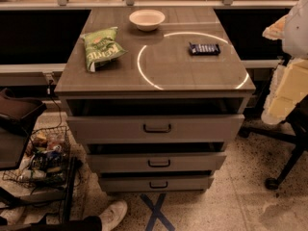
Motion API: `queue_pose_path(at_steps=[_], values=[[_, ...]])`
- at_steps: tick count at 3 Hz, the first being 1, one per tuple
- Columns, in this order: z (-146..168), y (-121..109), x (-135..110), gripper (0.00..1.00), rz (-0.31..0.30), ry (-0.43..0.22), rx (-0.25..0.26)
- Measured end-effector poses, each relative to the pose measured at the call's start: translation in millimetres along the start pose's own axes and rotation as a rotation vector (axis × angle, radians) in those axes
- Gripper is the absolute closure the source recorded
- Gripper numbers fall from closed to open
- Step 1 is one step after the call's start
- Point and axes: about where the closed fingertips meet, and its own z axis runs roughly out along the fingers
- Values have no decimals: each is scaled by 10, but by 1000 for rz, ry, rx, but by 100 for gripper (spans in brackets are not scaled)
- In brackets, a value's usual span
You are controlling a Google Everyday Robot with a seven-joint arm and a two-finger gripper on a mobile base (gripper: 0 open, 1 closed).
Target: Place rxbar blueberry into paper bowl
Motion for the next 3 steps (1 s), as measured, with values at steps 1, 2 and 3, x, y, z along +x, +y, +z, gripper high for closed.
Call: queue_pose_path(at_steps=[1, 2, 3], values=[[0, 0, 0, 0, 0, 0, 0], [90, -349, -14, 0, 34, -66, 66], [263, -919, 42, 0, 107, -211, 168]])
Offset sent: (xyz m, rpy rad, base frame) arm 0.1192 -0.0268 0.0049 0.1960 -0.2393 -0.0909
